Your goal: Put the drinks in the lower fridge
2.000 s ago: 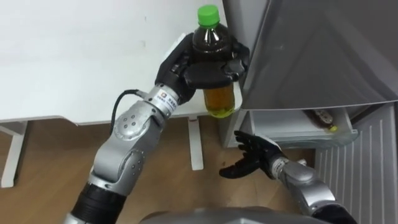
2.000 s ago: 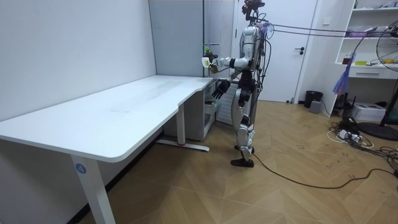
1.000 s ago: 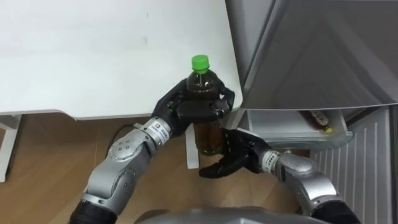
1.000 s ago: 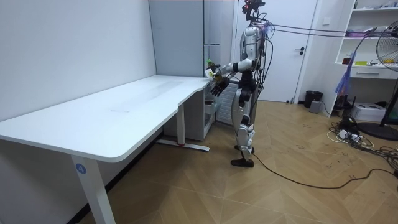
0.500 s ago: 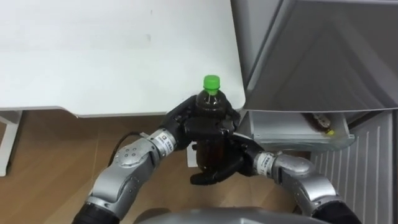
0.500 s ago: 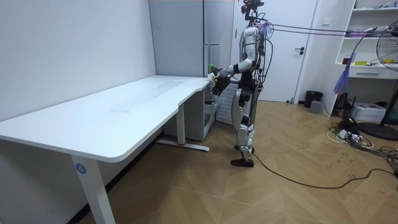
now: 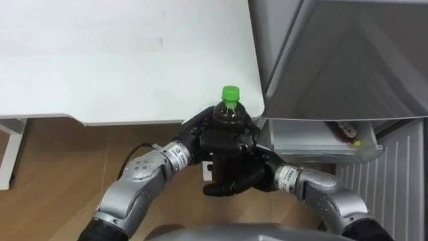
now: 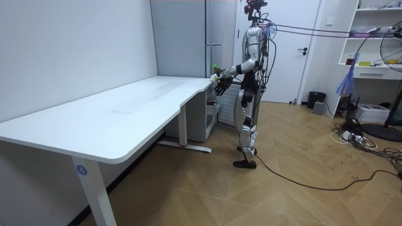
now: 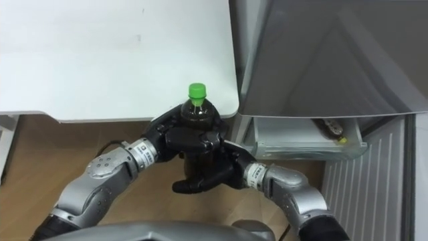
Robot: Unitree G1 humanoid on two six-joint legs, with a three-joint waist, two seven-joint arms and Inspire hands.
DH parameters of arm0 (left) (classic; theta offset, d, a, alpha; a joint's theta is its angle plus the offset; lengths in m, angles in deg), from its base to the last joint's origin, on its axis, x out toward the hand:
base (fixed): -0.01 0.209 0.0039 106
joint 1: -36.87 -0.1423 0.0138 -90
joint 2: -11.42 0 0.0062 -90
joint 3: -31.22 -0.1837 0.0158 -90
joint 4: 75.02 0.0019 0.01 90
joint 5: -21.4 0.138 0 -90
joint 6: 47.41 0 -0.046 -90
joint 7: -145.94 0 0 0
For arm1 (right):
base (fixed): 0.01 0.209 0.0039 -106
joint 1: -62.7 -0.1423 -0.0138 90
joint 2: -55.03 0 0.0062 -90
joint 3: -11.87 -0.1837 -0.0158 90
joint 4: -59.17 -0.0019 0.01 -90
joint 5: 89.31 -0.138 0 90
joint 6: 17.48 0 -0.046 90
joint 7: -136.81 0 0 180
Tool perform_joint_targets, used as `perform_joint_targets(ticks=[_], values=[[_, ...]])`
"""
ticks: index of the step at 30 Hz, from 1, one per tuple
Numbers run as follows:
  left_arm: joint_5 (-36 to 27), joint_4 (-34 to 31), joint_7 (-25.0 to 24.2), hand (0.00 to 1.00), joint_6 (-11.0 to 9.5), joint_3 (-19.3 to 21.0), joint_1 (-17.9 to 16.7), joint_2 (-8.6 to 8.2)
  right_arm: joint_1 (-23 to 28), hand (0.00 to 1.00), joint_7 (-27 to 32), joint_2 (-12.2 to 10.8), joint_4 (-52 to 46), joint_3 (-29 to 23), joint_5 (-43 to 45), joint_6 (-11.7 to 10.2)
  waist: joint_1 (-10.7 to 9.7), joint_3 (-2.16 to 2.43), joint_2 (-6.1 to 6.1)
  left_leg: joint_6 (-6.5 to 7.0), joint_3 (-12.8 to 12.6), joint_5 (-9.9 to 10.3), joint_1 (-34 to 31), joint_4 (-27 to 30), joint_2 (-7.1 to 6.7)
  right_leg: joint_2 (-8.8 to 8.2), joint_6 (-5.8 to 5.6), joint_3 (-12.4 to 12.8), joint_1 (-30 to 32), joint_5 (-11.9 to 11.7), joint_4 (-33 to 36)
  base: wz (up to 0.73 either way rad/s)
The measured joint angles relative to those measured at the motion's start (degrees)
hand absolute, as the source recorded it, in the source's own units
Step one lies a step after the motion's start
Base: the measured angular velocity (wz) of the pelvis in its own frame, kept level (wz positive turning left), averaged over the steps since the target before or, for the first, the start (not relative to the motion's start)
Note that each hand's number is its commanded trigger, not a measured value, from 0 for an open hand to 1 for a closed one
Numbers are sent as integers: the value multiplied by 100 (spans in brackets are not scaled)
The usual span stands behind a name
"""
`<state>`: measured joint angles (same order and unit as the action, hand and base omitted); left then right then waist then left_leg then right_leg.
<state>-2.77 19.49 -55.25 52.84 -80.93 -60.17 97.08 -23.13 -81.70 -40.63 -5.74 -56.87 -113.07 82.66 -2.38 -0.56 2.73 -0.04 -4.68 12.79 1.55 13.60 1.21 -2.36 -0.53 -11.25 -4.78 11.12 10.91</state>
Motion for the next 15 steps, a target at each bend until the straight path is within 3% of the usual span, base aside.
perform_joint_targets(ticks=[1,2,15], values=[[1,0,-19,100,-8,3,0,0,1,63,0,3,0,0,-36,2,2,-2,-3,0,1,0,-1,-1,0,1,0,-3,0,0,0,0],[2,0,-46,100,-26,2,0,2,2,100,0,15,0,0,-108,2,1,-7,-11,0,-10,0,0,-3,0,1,0,-2,3,0,0,0],[-2,1,-89,100,-30,42,-1,-1,3,100,-7,28,-1,9,-137,-6,91,-7,-20,0,6,0,-2,-5,-6,-2,0,11,48,0,-2,-1]])
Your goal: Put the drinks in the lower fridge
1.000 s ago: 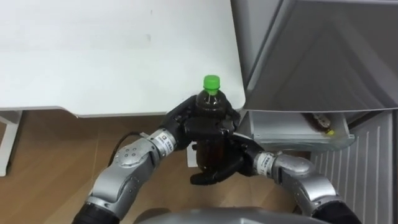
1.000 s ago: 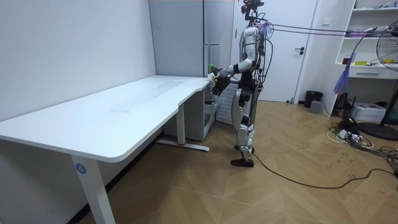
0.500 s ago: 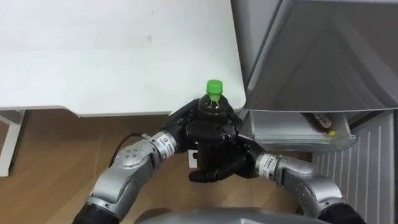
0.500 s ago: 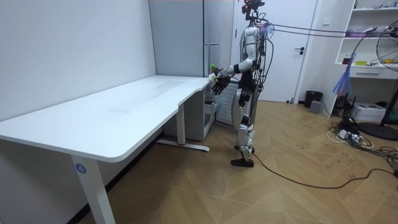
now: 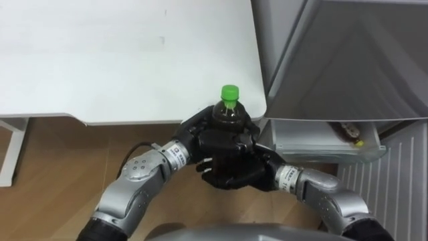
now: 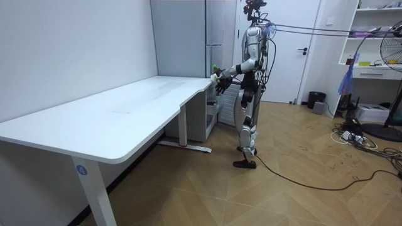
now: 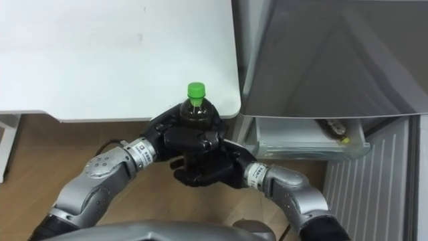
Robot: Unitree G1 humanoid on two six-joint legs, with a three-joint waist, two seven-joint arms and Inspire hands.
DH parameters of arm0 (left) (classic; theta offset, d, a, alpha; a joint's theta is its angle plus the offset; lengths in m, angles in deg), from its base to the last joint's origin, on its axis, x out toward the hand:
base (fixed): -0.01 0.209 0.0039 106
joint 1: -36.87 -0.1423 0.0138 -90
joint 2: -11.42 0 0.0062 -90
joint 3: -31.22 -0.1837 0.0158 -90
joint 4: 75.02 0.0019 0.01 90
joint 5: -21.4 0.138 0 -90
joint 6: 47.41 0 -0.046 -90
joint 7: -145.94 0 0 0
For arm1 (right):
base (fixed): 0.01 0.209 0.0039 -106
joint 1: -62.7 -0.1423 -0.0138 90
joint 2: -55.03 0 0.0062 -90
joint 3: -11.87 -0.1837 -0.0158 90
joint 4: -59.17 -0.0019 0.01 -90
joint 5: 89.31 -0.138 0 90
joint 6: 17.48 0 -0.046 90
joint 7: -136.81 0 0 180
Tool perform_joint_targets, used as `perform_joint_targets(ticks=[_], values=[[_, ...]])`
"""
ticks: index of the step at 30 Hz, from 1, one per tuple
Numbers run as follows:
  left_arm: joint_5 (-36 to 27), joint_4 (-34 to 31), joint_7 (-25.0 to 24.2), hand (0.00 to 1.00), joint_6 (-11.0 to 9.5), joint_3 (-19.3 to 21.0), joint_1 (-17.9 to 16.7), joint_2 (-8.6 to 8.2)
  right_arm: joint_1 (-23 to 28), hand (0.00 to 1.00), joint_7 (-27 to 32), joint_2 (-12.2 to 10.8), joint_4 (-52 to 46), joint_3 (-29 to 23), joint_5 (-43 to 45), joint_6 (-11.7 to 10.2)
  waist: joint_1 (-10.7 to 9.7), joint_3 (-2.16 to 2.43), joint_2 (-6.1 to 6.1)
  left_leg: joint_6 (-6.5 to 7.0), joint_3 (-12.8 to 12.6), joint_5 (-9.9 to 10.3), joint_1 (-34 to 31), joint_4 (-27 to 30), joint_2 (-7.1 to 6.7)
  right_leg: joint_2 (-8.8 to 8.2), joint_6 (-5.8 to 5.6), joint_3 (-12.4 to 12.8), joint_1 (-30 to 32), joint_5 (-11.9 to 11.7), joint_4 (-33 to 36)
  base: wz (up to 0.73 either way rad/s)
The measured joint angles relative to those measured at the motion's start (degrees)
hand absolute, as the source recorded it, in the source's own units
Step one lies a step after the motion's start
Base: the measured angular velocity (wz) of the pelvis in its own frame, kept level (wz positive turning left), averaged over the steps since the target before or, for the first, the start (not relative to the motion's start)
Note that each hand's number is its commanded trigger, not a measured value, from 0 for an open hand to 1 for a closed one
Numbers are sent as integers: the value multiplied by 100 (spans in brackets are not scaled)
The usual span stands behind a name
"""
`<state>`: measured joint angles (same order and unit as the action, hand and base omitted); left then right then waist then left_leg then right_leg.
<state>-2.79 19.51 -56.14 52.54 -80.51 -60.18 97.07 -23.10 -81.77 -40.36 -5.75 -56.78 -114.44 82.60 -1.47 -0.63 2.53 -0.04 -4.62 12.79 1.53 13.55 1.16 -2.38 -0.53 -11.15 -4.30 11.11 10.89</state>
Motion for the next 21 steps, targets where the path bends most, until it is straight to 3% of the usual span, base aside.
perform_joint_targets(ticks=[5,8,10,12,21], values=[[-230,103,-14,98,6,12,-2,-15,0,100,-9,61,-4,98,46,-74,8,0,1,0,0,0,-13,9,0,1,0,-6,2,0,2,0],[-276,122,-14,67,6,12,-2,-22,0,100,-6,62,-4,98,46,-72,10,0,2,0,-10,0,-28,10,2,0,1,-3,30,-1,23,0],[-275,121,-14,59,6,12,0,-42,0,100,12,63,-4,98,46,-71,10,0,2,0,-11,0,-26,8,2,-1,1,-2,34,-1,34,0],[-269,123,-26,0,5,12,0,-48,0,100,2,69,-4,102,45,-70,11,-1,4,0,-11,0,-26,8,3,-1,1,-1,44,-1,50,0],[-140,126,-75,0,3,95,0,7,0,100,-39,34,-4,108,26,-67,11,-2,6,0,4,0,-29,15,5,-1,1,-4,45,-1,73,0]])
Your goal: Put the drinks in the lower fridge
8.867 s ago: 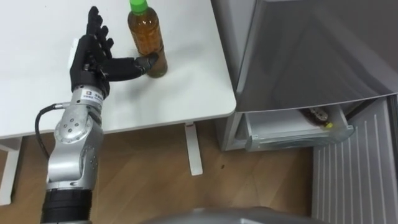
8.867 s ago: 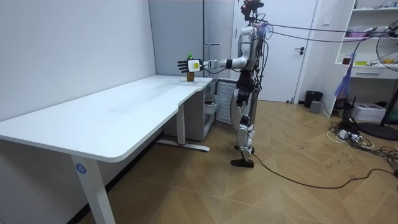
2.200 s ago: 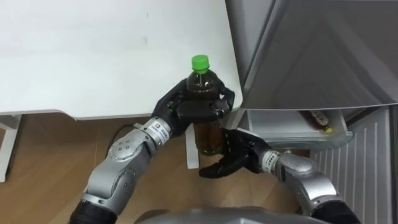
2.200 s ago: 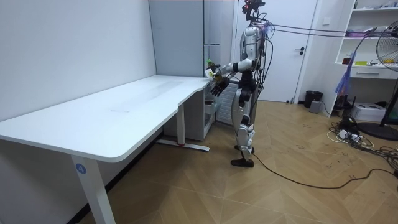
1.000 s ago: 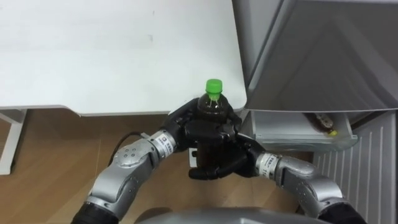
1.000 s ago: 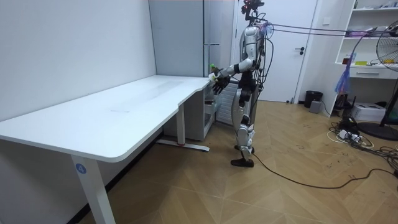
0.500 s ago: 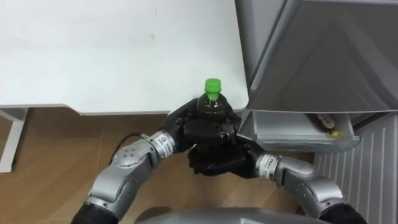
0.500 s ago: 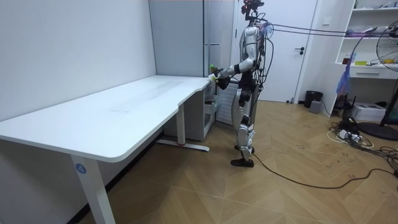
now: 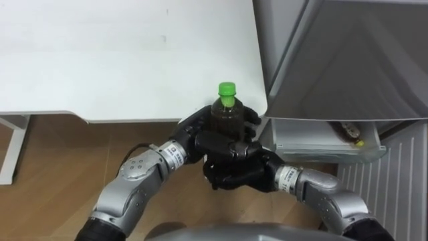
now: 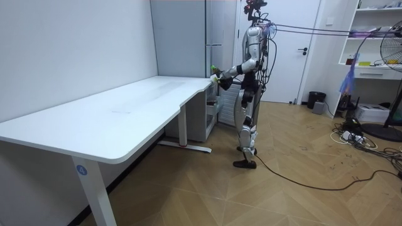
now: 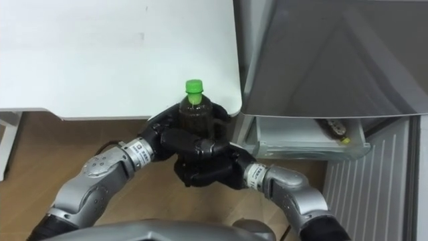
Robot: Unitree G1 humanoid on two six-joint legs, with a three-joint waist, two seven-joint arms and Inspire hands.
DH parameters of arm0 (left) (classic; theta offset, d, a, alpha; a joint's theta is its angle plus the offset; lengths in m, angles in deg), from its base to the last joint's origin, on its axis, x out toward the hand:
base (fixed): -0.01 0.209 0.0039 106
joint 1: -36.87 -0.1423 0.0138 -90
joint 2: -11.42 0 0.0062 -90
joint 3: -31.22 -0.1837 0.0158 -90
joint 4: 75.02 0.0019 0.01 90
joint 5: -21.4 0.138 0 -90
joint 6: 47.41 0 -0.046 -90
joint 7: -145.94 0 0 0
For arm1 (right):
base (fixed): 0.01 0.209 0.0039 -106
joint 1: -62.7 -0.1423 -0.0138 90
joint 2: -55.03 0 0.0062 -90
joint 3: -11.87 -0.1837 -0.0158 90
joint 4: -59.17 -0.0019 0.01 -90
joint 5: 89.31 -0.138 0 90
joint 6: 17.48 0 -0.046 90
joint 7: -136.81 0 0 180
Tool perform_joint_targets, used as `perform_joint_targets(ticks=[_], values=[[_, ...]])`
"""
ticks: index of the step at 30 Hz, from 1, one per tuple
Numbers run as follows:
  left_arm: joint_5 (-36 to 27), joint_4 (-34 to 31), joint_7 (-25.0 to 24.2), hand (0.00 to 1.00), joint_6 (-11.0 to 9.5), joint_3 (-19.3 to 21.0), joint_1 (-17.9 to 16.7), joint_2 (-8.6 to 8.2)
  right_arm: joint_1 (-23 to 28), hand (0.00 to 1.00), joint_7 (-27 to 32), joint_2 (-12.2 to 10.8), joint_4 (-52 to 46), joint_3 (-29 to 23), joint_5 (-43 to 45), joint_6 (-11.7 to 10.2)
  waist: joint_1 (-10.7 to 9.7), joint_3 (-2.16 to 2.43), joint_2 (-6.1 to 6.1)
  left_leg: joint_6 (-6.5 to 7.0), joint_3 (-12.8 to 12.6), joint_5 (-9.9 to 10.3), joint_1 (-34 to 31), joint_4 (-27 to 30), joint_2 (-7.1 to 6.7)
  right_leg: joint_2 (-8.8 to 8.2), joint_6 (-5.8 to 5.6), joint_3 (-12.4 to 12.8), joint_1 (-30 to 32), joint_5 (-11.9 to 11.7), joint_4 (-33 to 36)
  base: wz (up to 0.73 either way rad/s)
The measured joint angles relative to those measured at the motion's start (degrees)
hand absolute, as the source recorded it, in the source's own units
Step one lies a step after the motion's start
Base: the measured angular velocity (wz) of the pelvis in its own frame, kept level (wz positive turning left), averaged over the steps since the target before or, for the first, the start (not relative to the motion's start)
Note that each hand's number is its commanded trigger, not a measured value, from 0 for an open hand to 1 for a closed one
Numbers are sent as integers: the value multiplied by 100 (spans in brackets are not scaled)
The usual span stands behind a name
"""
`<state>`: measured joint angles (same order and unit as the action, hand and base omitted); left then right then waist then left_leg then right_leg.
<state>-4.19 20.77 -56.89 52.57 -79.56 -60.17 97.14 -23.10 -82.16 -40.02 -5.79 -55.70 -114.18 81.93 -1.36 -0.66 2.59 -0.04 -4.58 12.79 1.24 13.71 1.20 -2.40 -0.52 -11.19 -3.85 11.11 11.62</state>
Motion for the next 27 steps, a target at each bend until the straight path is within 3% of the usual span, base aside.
perform_joint_targets(ticks=[16,27], values=[[71,-12,9,0,-7,23,4,2,1,100,-5,20,1,105,-230,54,9,2,-11,0,-11,0,19,-7,2,4,0,-2,-10,0,3,0],[157,-275,97,0,-8,31,9,65,1,100,-89,134,-139,59,-232,50,-17,-8,-130,0,0,1,-59,44,9,-2,4,-17,39,-2,18,0]])
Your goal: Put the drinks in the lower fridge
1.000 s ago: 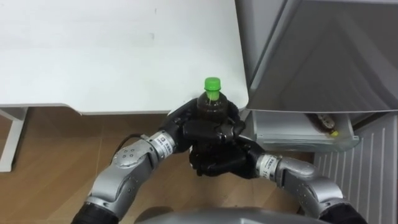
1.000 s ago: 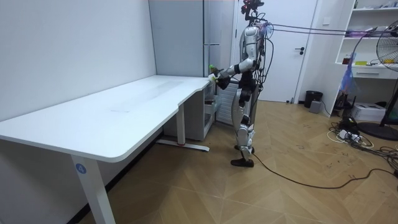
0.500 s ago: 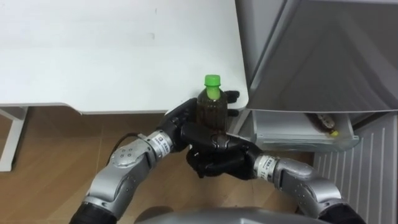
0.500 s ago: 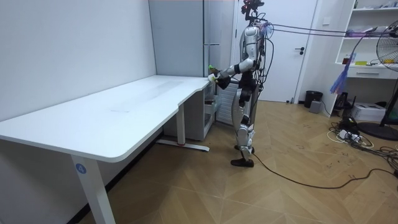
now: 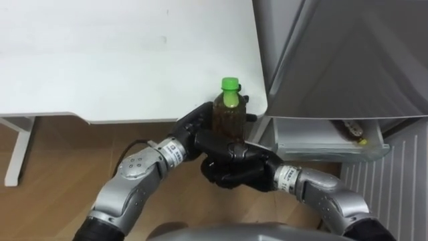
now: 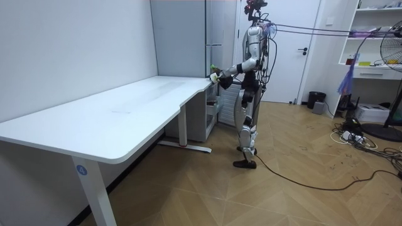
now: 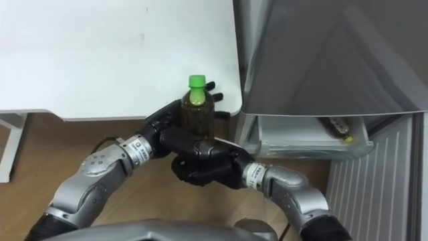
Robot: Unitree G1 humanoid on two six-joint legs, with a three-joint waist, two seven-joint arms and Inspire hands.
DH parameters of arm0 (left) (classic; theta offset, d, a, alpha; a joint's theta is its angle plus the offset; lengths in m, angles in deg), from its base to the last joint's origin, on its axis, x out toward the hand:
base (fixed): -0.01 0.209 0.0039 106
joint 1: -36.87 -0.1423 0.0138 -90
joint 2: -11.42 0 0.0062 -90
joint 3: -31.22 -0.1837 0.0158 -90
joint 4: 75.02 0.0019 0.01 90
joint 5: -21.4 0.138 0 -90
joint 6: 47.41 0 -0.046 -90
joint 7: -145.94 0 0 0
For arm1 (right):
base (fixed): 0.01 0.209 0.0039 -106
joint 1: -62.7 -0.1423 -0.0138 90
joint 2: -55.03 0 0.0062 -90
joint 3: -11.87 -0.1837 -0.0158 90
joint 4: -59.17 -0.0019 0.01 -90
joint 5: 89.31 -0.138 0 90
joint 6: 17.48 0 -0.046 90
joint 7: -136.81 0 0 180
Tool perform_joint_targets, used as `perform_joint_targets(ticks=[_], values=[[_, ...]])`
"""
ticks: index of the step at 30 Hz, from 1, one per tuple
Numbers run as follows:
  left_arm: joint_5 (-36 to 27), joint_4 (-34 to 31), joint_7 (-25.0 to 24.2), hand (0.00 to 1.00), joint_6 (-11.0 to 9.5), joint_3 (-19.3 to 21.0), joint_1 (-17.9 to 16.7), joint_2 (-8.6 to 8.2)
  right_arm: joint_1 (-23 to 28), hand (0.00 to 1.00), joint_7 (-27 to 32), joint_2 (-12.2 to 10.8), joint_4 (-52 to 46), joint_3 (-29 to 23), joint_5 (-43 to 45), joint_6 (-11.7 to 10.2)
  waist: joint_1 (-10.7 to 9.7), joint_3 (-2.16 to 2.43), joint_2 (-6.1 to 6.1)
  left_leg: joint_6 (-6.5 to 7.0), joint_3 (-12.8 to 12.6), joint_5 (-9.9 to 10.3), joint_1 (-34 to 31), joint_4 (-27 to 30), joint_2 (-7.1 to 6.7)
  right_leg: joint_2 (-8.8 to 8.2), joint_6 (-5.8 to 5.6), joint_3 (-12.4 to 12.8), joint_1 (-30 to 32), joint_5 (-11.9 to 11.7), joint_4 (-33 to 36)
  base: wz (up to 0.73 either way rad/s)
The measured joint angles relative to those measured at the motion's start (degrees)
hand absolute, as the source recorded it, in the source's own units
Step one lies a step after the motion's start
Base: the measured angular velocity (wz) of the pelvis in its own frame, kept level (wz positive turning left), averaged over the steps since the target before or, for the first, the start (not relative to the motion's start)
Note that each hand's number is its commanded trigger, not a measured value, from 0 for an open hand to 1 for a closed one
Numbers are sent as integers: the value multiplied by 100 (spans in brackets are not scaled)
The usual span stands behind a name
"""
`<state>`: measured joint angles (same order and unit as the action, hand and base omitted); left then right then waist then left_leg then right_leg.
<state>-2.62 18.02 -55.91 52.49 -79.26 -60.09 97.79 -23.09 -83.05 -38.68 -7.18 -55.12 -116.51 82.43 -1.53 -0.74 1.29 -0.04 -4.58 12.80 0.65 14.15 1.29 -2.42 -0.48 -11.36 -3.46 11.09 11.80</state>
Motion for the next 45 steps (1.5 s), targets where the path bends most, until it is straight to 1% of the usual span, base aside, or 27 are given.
perform_joint_targets(ticks=[1,4,6,7,9,10,12,13,14,15,16,17,18,19,20,21,25,28,31,35,37,40,42,43,45], values=[[0,-45,11,0,24,0,0,16,0,100,-6,5,-5,-11,0,0,-7,0,1,0,2,0,-29,21,1,-1,3,-5,25,-2,3,4],[0,-262,14,0,141,0,-8,148,1,100,-54,36,-9,-101,20,0,-21,-1,2,0,37,0,-111,75,2,1,17,25,84,-11,4,0],[37,-433,-8,0,243,0,-28,274,32,100,-72,30,-9,-257,31,0,-33,-8,14,0,55,0,-93,74,0,0,17,22,65,-11,4,0],[132,-494,-12,0,259,0,-44,300,43,100,-78,30,-8,-295,31,0,-33,-10,18,0,56,0,-91,75,0,0,17,21,62,-11,5,0],[419,-786,-63,0,364,0,-59,434,96,100,-102,29,-9,-435,30,0,-13,-22,38,0,68,-1,-107,97,3,4,20,20,67,-13,6,0],[460,-828,-87,0,365,1,-59,478,111,100,-104,38,-9,-448,30,0,-14,-22,38,0,75,1,-122,120,5,5,22,14,65,-14,5,5],[466,-1046,-127,0,369,43,-58,617,261,100,-159,97,-9,-530,31,-1,7,-21,34,0,162,5,-164,161,5,8,28,-23,64,-18,4,9],[466,-1180,-128,0,369,91,-58,645,307,100,-169,111,-8,-537,35,-1,28,-21,34,0,165,5,-165,161,5,8,30,-30,64,-20,4,7],[433,-1597,-101,0,335,303,-54,604,392,100,-184,145,-8,-540,76,0,54,-21,33,0,176,5,-166,162,6,9,32,-33,62,-21,4,5],[336,-2060,-19,0,140,578,8,489,444,100,-218,179,-8,-540,180,1,65,-18,28,0,185,4,-161,156,6,5,30,-38,56,-22,5,3],[225,-2260,22,0,-21,718,73,406,460,100,-232,197,-9,-538,265,1,66,-15,19,1,181,4,-150,149,6,0,29,-39,49,-22,5,0],[-49,-2513,65,0,-368,870,227,263,502,100,-241,228,-10,-526,385,4,88,0,-7,2,166,3,-106,112,4,-7,23,-32,22,-25,6,-10],[-322,-2649,117,0,-661,964,336,119,528,100,-259,240,-10,-526,527,10,138,22,-44,4,141,2,-53,43,-1,-11,20,-13,-14,-25,5,-15],[-433,-2671,129,0,-776,978,377,73,544,100,-264,245,-10,-526,565,13,157,23,-56,4,132,2,7,9,-6,-10,18,1,-49,-25,4,-21],[-653,-2670,140,0,-860,999,401,23,591,100,-268,249,-10,-527,586,13,190,38,-78,4,116,2,111,-75,-20,-8,11,23,-96,-20,4,-17],[-799,-2664,150,0,-843,996,371,14,608,100,-268,249,-14,-527,583,14,192,40,-85,4,69,2,193,-102,-18,-4,5,23,-157,-14,-3,-14],[-825,-2648,245,0,-783,1004,303,16,610,100,-270,258,-215,-565,574,16,214,31,-66,0,64,-1,203,-104,-7,9,7,23,-164,-12,-11,-1],[-782,-2648,390,0,-778,1086,291,14,617,100,-271,240,-273,-694,574,16,267,19,-31,-1,66,-3,258,-102,-13,11,7,35,-173,-12,-28,0],[-776,-2650,621,0,-780,1254,292,7,624,100,-270,207,-273,-768,580,16,319,16,-20,0,71,-2,278,-97,-19,9,6,32,-209,-12,-55,0],[-619,-2654,933,0,-806,1630,279,-14,685,100,-271,209,-272,-1002,622,12,385,16,-26,-2,82,-1,267,-102,-15,18,8,12,-225,-13,-104,2],[-500,-2655,1085,0,-841,1762,278,-18,768,100,-271,210,-272,-1131,621,4,490,19,-45,-2,86,-1,309,-134,-6,26,8,20,-238,-13,-105,-3],[-311,-2654,1410,0,-913,2112,231,-21,938,100,-271,202,-344,-1304,681,4,564,16,-70,-4,92,-1,399,-180,0,35,8,25,-314,-13,-122,-1],[-288,-2654,1706,0,-918,2552,110,-29,1221,100,-277,168,-504,-1562,714,3,626,13,-101,-4,113,-1,506,-223,-1,40,7,15,-415,-13,-132,0],[-287,-2651,1800,0,-925,2677,94,-31,1262,100,-276,155,-504,-1624,715,2,644,11,-106,-4,121,-1,509,-240,-1,43,7,19,-426,-13,-133,0],[-285,-2608,2222,0,-1035,3140,58,-40,1329,100,-277,155,-502,-1840,719,2,687,0,-123,-4,168,-1,510,-245,-13,42,7,25,-437,-13,-146,0]])
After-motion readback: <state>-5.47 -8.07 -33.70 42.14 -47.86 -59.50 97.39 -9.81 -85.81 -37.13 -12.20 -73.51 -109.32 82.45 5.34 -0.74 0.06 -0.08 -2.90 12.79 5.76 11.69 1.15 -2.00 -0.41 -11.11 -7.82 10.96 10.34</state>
